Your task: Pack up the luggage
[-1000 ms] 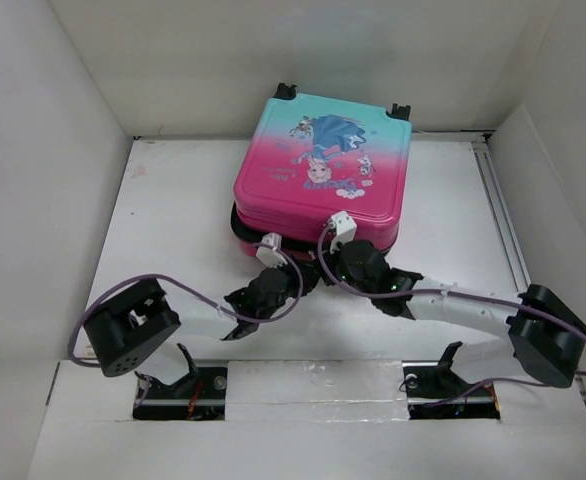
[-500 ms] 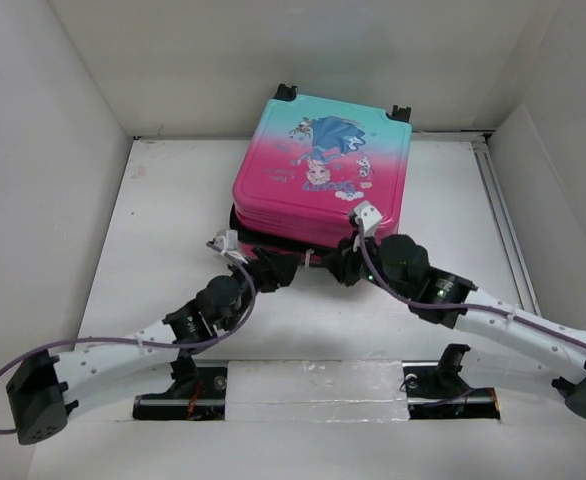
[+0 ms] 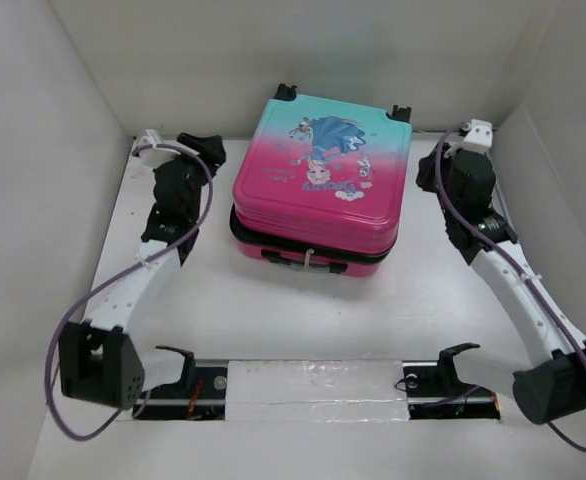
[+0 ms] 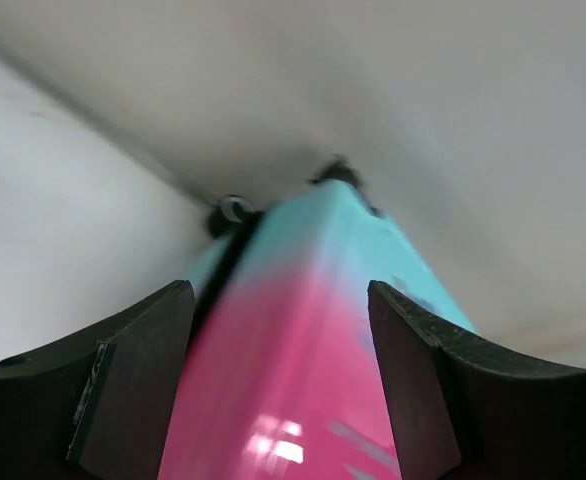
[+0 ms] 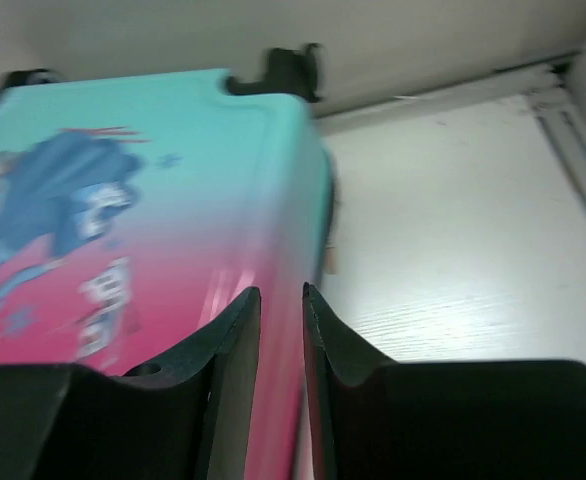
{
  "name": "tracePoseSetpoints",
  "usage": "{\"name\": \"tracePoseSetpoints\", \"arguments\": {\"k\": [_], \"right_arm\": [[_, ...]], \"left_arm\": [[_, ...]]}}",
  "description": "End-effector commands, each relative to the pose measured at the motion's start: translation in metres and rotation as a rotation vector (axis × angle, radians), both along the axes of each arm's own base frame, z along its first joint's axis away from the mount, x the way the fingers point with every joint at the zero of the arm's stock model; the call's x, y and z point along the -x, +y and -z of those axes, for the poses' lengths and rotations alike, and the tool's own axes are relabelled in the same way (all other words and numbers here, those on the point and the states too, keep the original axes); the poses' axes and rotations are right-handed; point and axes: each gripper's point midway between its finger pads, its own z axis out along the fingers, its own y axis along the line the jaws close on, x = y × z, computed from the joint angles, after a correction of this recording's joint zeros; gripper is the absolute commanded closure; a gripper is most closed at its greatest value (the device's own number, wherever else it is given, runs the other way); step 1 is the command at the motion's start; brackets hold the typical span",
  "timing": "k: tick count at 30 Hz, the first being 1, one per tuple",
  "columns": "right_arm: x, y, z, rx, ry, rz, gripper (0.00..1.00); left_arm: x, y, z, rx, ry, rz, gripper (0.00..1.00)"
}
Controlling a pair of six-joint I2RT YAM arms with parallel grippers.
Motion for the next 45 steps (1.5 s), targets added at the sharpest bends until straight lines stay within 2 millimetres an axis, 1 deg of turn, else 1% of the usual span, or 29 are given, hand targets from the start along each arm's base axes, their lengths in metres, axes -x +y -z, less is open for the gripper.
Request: {"name": "tracePoseSetpoints", "arguments": {"k": [1, 2, 5, 6, 7, 9, 11, 13, 14, 15, 16, 18, 19, 20, 21, 22, 23, 26, 27, 28, 29, 30, 33, 34, 36, 39, 41, 43, 45], "right_arm": [[-0.028, -0.04, 0.019, -0.025, 0.03, 0.11, 0.7], [-0.04, -0.051, 0.034, -0.047, 0.065, 0.105, 0.67], [-0.056, -0.066, 0.051, -0.069, 0.09, 0.111, 0.67], [-0.061, -0.068, 0.058, -0.071, 0.103, 0.108, 0.67], [-0.07, -0.069, 0.076, -0.072, 0.148, 0.1, 0.67], [-0.084, -0.059, 0.077, -0.091, 0.154, 0.029, 0.67], [-0.092, -0.054, 0.105, -0.086, 0.222, 0.004, 0.67], [-0.1, -0.036, 0.109, -0.112, 0.223, -0.079, 0.67], [-0.105, -0.026, 0.126, -0.117, 0.261, -0.11, 0.67], [-0.107, -0.013, 0.13, -0.116, 0.272, -0.164, 0.67], [-0.11, 0.009, 0.126, -0.117, 0.267, -0.222, 0.67], [-0.112, 0.032, 0.14, -0.096, 0.299, -0.3, 0.68], [-0.112, 0.056, 0.14, -0.09, 0.294, -0.375, 0.68], [-0.11, 0.068, 0.133, -0.092, 0.282, -0.414, 0.68], [-0.111, 0.079, 0.139, -0.08, 0.291, -0.446, 0.69], [-0.11, 0.09, 0.138, -0.08, 0.289, -0.472, 0.69], [-0.109, 0.106, 0.131, -0.067, 0.27, -0.518, 0.69], [-0.106, 0.128, 0.13, -0.085, 0.272, -0.611, 0.69], [-0.108, 0.133, 0.122, -0.092, 0.256, -0.64, 0.69], [-0.109, 0.137, 0.128, -0.088, 0.269, -0.668, 0.69], [-0.106, 0.139, 0.133, -0.083, 0.298, -0.691, 0.69], [-0.108, 0.149, 0.124, -0.066, 0.287, -0.722, 0.69], [-0.105, 0.161, 0.146, -0.004, 0.378, -0.768, 0.69], [-0.107, 0.169, 0.137, 0.014, 0.363, -0.787, 0.69], [-0.106, 0.174, 0.143, 0.037, 0.385, -0.806, 0.69], [-0.108, 0.178, 0.146, 0.035, 0.406, -0.834, 0.68], [-0.11, 0.185, 0.132, 0.037, 0.392, -0.877, 0.65], [-0.109, 0.183, 0.143, 0.064, 0.448, -0.891, 0.62], [-0.121, 0.182, 0.133, 0.08, 0.424, -0.864, 0.59]], "left_arm": [[-0.03, 0.02, 0.019, 0.099, 0.048, 0.065, 0.35], [-0.046, 0.033, 0.051, 0.103, 0.133, 0.037, 0.35], [-0.066, 0.029, 0.082, 0.089, 0.213, 0.064, 0.35], [-0.072, 0.026, 0.109, 0.079, 0.272, 0.081, 0.35], [-0.074, 0.022, 0.121, 0.079, 0.298, 0.097, 0.36], [-0.076, 0.014, 0.143, 0.08, 0.336, 0.126, 0.36], [-0.074, 0.009, 0.155, 0.086, 0.352, 0.134, 0.36], [-0.065, -0.003, 0.17, 0.081, 0.38, 0.157, 0.36], [-0.061, -0.01, 0.174, 0.078, 0.382, 0.174, 0.36], [-0.054, -0.007, 0.182, 0.075, 0.395, 0.162, 0.36], [-0.047, -0.014, 0.181, 0.073, 0.387, 0.179, 0.37], [-0.035, -0.017, 0.187, 0.069, 0.387, 0.184, 0.37], [-0.022, -0.023, 0.193, 0.062, 0.393, 0.194, 0.37], [-0.015, -0.024, 0.197, 0.057, 0.402, 0.193, 0.37], [-0.009, -0.023, 0.198, 0.058, 0.396, 0.194, 0.37], [0.005, -0.025, 0.212, 0.05, 0.419, 0.195, 0.38], [0.013, -0.029, 0.207, 0.046, 0.404, 0.201, 0.4], [0.041, -0.027, 0.227, 0.037, 0.442, 0.212, 0.41], [0.051, -0.035, 0.217, 0.034, 0.411, 0.232, 0.42], [0.057, -0.035, 0.215, 0.032, 0.394, 0.233, 0.42], [0.069, -0.035, 0.224, 0.025, 0.409, 0.235, 0.42], [0.078, -0.044, 0.212, 0.027, 0.369, 0.269, 0.43], [0.099, -0.057, 0.209, 0.034, 0.345, 0.317, 0.43], [0.106, -0.067, 0.199, 0.041, 0.319, 0.34, 0.43], [0.114, -0.076, 0.196, 0.035, 0.318, 0.347, 0.43], [0.137, -0.107, 0.195, 0.03, 0.333, 0.43, 0.43], [0.153, -0.127, 0.189, 0.023, 0.322, 0.465, 0.43], [0.156, -0.135, 0.174, 0.03, 0.296, 0.45, 0.43], [0.166, -0.141, 0.165, 0.012, 0.29, 0.45, 0.43]]}}
